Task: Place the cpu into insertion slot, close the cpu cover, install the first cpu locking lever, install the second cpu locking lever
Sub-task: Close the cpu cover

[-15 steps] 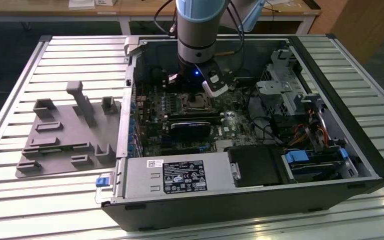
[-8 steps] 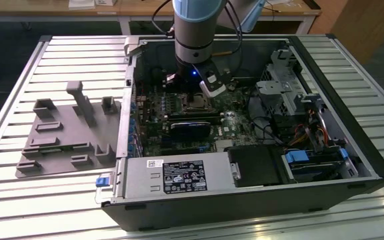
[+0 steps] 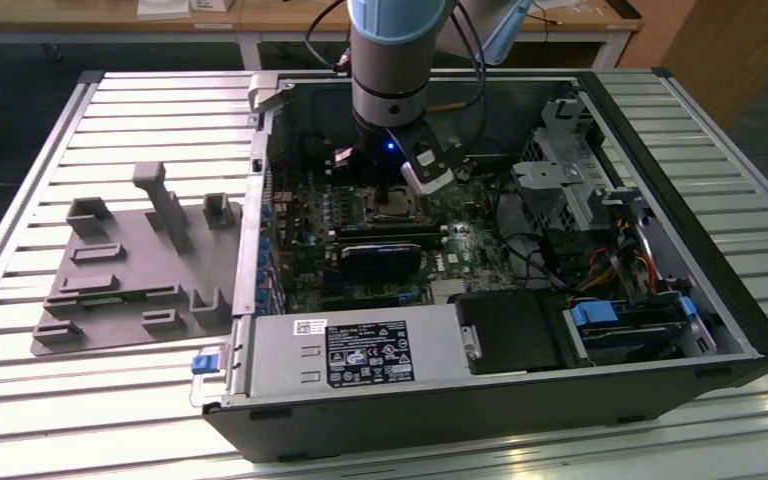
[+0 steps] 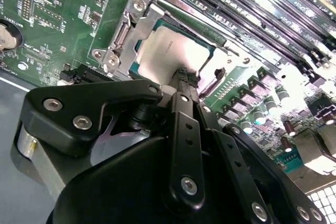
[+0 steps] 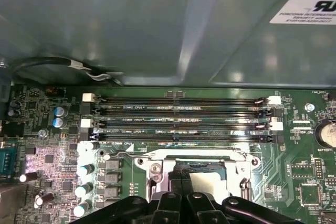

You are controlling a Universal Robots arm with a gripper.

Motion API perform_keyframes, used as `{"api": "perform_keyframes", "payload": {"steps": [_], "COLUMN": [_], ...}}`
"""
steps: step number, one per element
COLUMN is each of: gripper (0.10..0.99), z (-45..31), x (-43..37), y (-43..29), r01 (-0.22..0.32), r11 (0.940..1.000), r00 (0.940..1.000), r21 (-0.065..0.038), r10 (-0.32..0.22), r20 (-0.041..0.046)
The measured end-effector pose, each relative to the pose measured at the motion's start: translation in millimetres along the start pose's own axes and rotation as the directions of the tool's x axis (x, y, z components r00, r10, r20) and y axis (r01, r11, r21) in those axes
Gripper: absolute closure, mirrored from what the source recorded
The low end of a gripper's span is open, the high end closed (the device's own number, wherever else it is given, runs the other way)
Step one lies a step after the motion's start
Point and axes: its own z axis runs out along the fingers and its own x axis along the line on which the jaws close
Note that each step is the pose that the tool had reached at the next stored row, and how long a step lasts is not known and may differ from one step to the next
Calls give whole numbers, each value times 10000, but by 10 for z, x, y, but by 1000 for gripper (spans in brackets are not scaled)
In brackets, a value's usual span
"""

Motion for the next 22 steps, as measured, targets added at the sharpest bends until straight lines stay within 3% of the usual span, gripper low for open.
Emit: {"api": "perform_keyframes", "payload": {"steps": [12, 16, 17, 22], "gripper": [984, 984, 984, 984], "z": [-45, -49, -51, -29], "x": [-23, 57, 121, 138], "y": [9, 6, -1, -17], "r01": [2, 12, 15, 16], "r11": [10000, 10000, 10000, 10000], "r00": [10000, 10000, 10000, 10000], "r21": [5, 6, 5, 6], "r10": [-2, -12, -15, -16], "r20": [8, 49, 74, 79]}}
